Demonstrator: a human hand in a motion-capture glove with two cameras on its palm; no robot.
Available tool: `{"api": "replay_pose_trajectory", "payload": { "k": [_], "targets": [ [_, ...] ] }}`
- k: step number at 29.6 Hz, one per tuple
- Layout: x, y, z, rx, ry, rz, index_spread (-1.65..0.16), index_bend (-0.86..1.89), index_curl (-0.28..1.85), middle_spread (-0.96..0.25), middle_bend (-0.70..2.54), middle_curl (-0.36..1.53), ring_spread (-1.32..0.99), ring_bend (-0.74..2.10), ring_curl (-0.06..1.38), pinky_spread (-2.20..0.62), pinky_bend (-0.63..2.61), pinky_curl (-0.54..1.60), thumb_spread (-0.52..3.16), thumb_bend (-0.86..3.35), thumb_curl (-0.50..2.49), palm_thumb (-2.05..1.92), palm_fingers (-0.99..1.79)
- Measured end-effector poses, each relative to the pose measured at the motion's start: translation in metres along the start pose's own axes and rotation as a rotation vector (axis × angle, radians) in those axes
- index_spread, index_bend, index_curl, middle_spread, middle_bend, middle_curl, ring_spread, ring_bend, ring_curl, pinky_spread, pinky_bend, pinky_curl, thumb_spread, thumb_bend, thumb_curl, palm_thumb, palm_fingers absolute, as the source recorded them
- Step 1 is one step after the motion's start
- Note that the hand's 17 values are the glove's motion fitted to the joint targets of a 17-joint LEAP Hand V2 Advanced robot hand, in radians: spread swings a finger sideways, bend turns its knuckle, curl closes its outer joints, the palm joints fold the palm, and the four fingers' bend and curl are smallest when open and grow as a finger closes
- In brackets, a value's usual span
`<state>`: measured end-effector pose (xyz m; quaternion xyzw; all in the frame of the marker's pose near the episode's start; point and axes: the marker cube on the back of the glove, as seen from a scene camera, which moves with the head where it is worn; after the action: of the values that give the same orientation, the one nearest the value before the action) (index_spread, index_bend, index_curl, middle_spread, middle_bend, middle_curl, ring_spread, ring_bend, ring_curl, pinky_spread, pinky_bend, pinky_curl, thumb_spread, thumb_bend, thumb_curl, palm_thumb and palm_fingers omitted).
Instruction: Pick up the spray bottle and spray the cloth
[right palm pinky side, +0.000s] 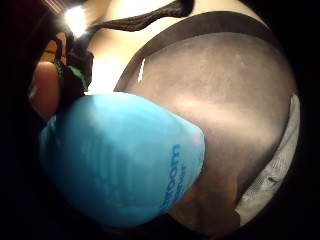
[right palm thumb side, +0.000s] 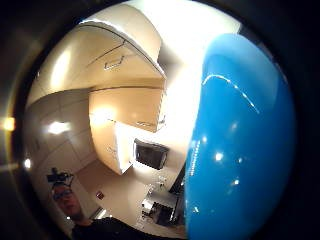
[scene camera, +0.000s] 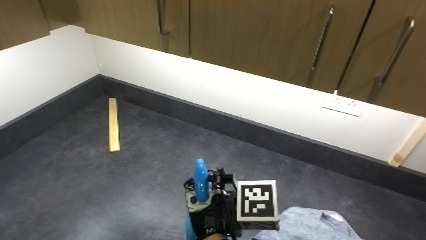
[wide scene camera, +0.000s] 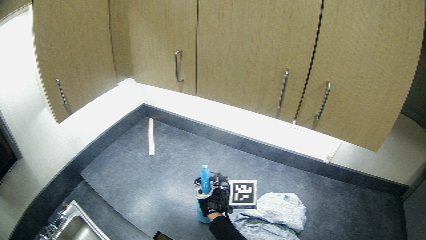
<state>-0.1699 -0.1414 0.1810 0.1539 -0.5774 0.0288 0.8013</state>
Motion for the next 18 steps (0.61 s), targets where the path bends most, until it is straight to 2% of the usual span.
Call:
{"api": "replay_pose_trajectory", "payload": {
  "k": [18],
  "targets": [
    [0.014,0.010,0.006,-0.017,-0.004,0.057,-0.19,0.40,0.66,-0.06,0.53,0.57,-0.12,0.40,0.50,-0.05,0.19,0.43,0.82,-0.01,0.88,1.16,1.20]
  ]
}}
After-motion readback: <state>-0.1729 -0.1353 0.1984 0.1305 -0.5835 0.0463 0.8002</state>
